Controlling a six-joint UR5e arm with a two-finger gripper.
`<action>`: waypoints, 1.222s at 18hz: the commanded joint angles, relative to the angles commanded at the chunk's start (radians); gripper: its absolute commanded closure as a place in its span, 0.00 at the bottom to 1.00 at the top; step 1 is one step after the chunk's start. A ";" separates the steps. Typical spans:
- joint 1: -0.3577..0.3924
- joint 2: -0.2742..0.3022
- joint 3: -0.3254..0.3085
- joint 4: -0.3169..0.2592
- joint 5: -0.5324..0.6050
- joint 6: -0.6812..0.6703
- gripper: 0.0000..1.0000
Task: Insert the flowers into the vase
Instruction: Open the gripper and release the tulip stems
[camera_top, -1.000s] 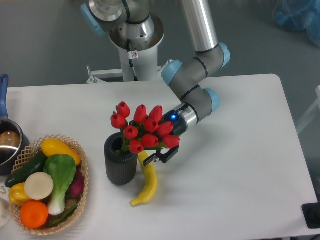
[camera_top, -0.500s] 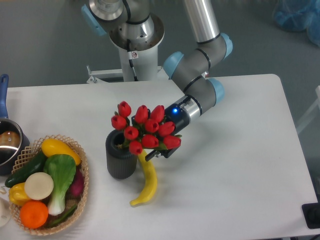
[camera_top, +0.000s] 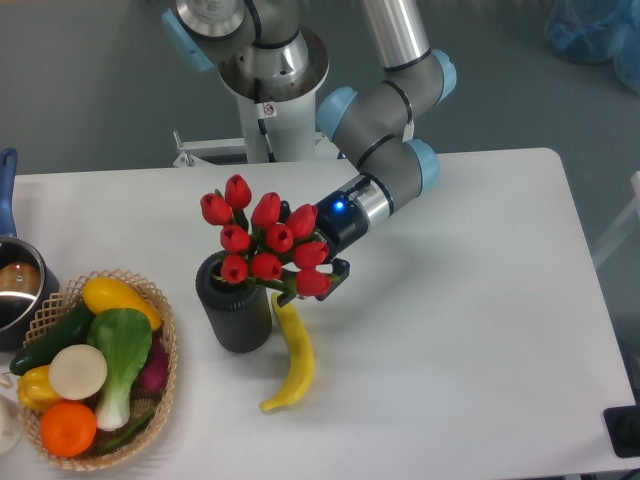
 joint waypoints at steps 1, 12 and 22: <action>0.000 0.005 -0.002 0.002 0.016 -0.017 0.00; 0.002 0.089 0.014 0.005 0.178 -0.285 0.00; 0.003 0.109 0.025 0.005 0.229 -0.339 0.00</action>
